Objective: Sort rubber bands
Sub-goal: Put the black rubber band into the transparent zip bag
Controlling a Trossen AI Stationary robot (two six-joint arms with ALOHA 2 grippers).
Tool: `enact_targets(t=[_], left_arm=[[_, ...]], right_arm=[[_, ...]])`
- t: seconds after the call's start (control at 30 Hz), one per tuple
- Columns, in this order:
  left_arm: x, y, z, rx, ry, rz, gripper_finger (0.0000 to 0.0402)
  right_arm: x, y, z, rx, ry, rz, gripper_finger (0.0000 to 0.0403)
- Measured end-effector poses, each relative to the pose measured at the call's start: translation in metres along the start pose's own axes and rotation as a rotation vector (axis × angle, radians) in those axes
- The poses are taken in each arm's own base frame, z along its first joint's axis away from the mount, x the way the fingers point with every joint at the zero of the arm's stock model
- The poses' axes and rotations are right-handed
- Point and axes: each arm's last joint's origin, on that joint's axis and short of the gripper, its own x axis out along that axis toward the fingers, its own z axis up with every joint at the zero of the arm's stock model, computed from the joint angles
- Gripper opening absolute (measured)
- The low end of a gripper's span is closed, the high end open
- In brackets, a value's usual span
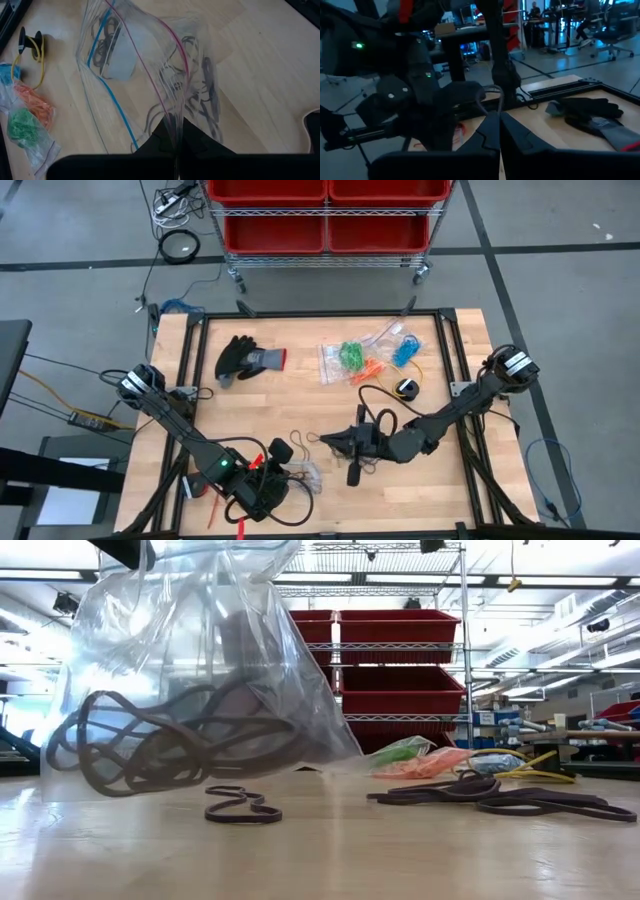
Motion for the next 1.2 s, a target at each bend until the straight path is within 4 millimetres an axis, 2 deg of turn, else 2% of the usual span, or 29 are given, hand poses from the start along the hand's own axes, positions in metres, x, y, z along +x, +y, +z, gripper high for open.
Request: enact_targets(t=[0.47, 0.57, 0.8, 1.03, 1.2], left_arm=[[0.001, 0.002, 0.000, -0.005, 0.003, 0.003, 0.0002], [0.001, 0.002, 0.000, -0.006, 0.003, 0.003, 0.0002], [0.001, 0.002, 0.000, -0.005, 0.004, 0.003, 0.0002], [0.001, 0.002, 0.000, -0.005, 0.004, 0.003, 0.0002], [0.001, 0.002, 0.000, -0.005, 0.004, 0.003, 0.0002]], right_arm=[[0.005, 0.013, 0.023, 0.012, -0.038, 0.126, 0.0000], [0.008, 0.015, 0.018, 0.028, -0.041, 0.134, 0.0000], [0.026, 0.030, -0.010, 0.033, -0.043, 0.169, 0.0000], [0.050, 0.055, -0.005, -0.013, -0.080, 0.239, 0.0000], [0.060, 0.065, 0.001, -0.048, -0.062, 0.251, 0.0000]])
